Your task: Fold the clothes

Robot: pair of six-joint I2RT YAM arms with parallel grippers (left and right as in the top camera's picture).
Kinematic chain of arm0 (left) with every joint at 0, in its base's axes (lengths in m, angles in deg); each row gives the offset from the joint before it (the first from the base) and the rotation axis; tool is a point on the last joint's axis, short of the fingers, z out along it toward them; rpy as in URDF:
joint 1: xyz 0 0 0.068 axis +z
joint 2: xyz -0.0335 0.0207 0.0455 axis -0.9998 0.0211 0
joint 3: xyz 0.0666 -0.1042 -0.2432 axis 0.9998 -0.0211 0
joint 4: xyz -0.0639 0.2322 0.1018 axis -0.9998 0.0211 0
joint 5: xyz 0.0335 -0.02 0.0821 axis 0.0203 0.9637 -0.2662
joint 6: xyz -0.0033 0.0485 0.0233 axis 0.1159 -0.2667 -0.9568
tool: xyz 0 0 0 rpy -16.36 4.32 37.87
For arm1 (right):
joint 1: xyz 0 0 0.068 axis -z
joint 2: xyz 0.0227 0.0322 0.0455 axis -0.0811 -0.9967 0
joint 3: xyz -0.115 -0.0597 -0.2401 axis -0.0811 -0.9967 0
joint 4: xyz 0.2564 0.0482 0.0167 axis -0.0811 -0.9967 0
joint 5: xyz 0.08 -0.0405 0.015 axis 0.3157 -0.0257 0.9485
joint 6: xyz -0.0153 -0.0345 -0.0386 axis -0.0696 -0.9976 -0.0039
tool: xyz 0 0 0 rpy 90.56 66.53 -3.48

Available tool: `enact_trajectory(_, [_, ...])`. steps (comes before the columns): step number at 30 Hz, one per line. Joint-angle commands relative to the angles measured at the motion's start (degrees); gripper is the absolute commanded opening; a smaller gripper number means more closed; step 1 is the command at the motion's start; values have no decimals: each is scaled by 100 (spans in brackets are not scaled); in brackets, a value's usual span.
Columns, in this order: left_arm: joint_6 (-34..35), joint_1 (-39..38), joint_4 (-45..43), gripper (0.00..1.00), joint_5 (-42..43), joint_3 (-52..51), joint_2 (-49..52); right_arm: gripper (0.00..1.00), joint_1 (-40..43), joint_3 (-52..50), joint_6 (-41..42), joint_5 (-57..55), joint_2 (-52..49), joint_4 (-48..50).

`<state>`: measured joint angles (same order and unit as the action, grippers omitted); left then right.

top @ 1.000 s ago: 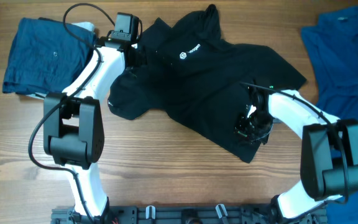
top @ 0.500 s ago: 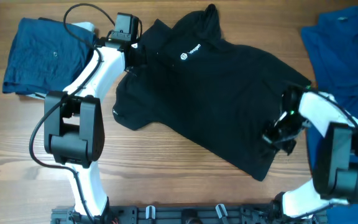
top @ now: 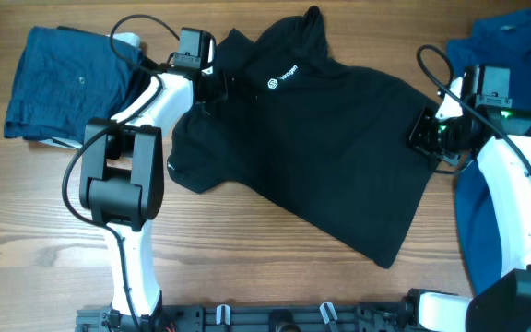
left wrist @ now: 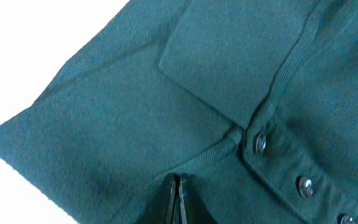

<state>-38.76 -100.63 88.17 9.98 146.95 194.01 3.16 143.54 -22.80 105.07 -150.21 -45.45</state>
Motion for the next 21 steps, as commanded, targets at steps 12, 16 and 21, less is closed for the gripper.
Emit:
enact_trajectory(12, [1084, 39, 2350, 4, -1672, 11, 337, 7, -184, 35, -1231, -195, -544, 1115])
enact_trajectory(16, [1095, 33, 2048, 4, -1475, 13, -426, 19, -800, 149, -2186, -146, -643, 2229])
enact_trajectory(21, [1093, 35, 1799, 16, -879, 11, -2498, 34, -1261, 1064, -2225, 109, -990, 2697])
